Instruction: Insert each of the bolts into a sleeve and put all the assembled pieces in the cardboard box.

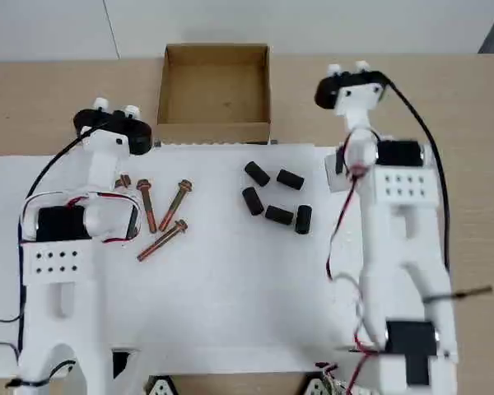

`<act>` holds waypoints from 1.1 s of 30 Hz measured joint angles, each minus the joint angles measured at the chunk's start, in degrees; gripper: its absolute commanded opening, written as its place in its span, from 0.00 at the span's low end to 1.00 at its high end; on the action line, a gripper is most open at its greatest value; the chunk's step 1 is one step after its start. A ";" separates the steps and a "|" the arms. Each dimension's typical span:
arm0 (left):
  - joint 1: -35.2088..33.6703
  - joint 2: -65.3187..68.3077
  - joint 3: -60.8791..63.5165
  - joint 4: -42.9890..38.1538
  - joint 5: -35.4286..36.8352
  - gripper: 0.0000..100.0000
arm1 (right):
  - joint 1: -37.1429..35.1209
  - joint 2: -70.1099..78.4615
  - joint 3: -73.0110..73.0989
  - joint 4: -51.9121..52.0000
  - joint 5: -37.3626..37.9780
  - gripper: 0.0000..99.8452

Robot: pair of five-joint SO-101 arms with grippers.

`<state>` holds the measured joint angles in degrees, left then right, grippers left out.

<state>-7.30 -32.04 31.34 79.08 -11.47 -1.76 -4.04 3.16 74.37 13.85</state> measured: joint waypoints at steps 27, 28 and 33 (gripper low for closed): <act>0.00 16.53 -2.37 -0.44 0.18 0.01 | -9.67 28.22 -18.55 2.81 24.97 0.19; 0.00 16.53 -2.37 -0.44 0.18 0.01 | -9.41 28.22 -18.90 2.55 25.49 0.19; 0.00 16.53 -2.37 -0.44 0.18 0.01 | -9.67 28.22 -18.99 1.23 27.60 0.19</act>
<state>-7.30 -15.52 28.97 78.64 -11.30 -11.43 24.18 -15.82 75.60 41.45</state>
